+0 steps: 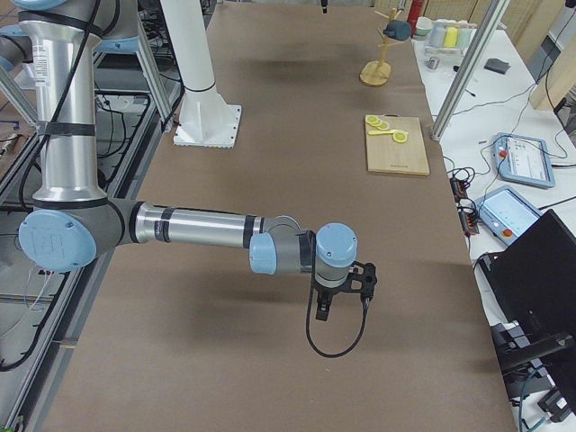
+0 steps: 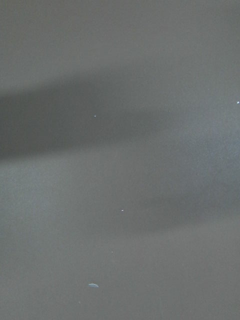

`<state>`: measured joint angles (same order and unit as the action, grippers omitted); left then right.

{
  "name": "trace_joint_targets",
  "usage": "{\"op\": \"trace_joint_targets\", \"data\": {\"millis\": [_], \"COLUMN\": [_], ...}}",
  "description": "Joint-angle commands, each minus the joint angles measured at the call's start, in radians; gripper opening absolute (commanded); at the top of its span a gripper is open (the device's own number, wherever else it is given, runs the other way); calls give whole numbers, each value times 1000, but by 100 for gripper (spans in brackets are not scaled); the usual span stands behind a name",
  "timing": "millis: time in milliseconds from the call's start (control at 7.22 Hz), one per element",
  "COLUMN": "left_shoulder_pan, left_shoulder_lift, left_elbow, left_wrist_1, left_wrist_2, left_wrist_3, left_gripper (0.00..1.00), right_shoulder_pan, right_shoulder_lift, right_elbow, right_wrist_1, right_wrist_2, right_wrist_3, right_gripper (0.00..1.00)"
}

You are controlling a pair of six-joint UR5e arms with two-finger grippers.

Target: Hang cup on storage rack

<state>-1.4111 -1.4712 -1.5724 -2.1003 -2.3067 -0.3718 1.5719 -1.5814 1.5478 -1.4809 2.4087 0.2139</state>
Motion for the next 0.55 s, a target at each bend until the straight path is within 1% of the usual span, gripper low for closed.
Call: {"op": "trace_joint_targets", "data": {"millis": [0, 139, 277, 416], "left_shoulder_pan": [-28, -40, -28, -32], "left_shoulder_lift": [-27, -26, -29, -27], "left_elbow": [-17, -50, -108, -185], "left_wrist_1": [92, 103, 184, 289], "left_wrist_2": [-108, -112, -118, -112], "left_wrist_3": [11, 11, 13, 64], "left_gripper": [98, 98, 98, 98], "right_shoulder_pan": [5, 5, 5, 5], "right_shoulder_lift": [9, 4, 0, -2], "right_elbow": [8, 18, 24, 26], "right_wrist_1": [-12, -12, -12, -12], "right_wrist_2": [-8, -10, -11, -11], "right_wrist_3": [-5, -5, -5, -5], "right_gripper": [100, 100, 100, 100]}}
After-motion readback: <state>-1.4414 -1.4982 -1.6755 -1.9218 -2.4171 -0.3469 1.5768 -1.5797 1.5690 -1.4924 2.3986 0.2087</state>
